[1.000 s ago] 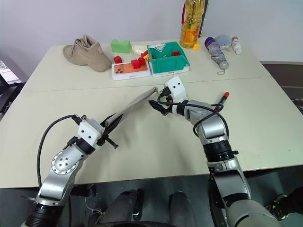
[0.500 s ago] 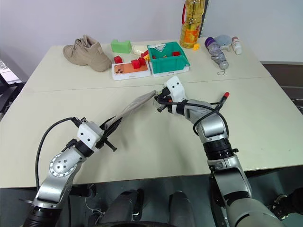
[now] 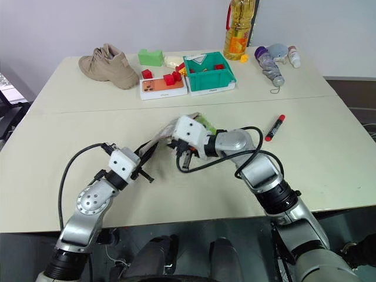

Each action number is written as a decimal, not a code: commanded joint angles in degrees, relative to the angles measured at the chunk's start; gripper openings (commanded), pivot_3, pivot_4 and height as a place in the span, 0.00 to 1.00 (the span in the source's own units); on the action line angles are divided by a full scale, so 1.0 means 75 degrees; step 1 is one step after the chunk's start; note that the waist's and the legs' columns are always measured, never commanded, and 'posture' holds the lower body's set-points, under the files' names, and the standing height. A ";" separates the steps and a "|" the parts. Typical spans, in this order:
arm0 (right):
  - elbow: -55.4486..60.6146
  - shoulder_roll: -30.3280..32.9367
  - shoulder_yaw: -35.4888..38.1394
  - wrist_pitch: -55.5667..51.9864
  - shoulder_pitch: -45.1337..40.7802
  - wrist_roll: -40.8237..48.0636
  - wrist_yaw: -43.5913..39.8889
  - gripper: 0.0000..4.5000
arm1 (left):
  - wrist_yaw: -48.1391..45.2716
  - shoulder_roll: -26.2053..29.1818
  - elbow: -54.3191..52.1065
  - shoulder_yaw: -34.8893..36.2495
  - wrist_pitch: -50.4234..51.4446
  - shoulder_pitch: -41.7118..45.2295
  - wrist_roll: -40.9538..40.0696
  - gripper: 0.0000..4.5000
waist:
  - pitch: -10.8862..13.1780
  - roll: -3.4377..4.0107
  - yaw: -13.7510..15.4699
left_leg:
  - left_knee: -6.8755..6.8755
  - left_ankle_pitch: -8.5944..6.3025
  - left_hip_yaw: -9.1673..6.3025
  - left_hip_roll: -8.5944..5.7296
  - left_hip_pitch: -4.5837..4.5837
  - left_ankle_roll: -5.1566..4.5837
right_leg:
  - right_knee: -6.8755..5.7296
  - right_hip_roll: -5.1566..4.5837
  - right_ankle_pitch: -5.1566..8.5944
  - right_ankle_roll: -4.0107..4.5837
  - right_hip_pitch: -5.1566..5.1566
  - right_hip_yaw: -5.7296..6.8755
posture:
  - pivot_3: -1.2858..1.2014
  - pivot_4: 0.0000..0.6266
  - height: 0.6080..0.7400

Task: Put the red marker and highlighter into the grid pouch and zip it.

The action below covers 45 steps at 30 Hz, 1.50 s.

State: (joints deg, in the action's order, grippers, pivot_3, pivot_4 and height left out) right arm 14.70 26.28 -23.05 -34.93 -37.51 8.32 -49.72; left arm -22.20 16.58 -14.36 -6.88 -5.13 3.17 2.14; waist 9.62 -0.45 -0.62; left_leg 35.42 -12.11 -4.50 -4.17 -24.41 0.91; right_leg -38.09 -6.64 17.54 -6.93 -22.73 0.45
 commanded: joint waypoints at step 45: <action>-0.3012 0.0389 0.2278 0.0559 -0.0288 -0.0574 0.1798 0.20 | 0.0352 -0.0206 0.0984 0.1150 -0.0349 0.0914 -0.1203 0.00 | 0.0003 -0.0006 0.0018 | 0.0035 -0.0004 0.0001 -0.0002 -0.0008 -0.0007 | -0.0002 0.0000 0.0000 -0.0001 0.0009 0.0002 | 0.52 0.24 0.99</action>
State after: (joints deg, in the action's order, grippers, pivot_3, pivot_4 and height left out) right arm -13.05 26.95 -7.24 -32.91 -38.90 3.61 -33.62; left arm -19.17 15.35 -4.68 -0.06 -7.48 9.05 -4.06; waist 9.64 -0.49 -0.48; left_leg 35.69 -12.14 -4.49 -4.19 -24.48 0.85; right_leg -38.11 -6.65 17.54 -6.94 -22.66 0.47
